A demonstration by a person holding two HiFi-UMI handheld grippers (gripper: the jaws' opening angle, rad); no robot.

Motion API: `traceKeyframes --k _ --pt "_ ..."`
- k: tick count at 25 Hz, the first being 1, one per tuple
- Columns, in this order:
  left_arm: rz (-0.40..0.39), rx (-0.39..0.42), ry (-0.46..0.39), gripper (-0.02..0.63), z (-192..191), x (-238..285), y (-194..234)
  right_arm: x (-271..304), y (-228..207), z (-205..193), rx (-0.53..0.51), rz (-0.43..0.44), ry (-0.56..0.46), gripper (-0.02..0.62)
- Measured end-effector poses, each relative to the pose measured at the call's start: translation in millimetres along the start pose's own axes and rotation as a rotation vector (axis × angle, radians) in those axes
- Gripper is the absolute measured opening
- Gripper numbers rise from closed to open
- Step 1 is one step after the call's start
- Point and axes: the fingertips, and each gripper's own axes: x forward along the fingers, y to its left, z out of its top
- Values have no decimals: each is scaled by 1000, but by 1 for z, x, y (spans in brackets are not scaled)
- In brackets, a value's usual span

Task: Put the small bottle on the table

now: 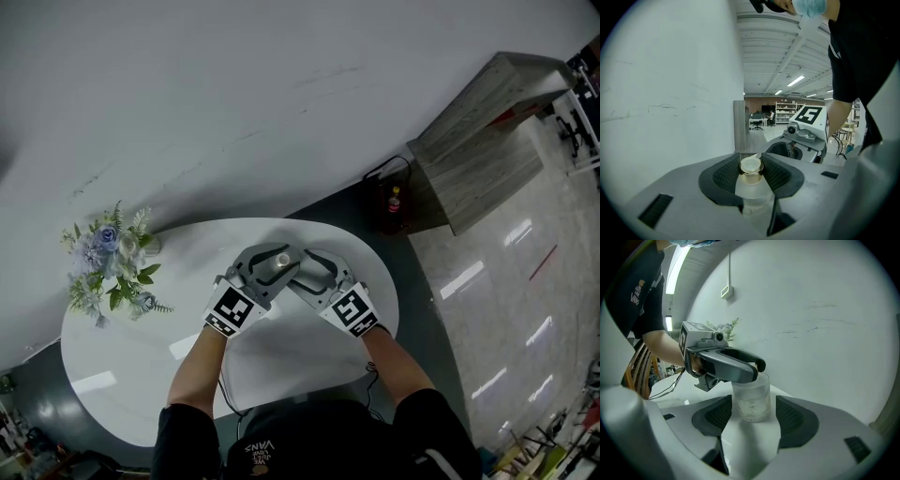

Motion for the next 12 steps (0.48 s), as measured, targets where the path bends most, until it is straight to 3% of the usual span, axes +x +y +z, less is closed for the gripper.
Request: traceKeyframes --k 12 --pt "7 17 -16 161 0 -1 -3 -38 6 0 60 -81 -43 262"
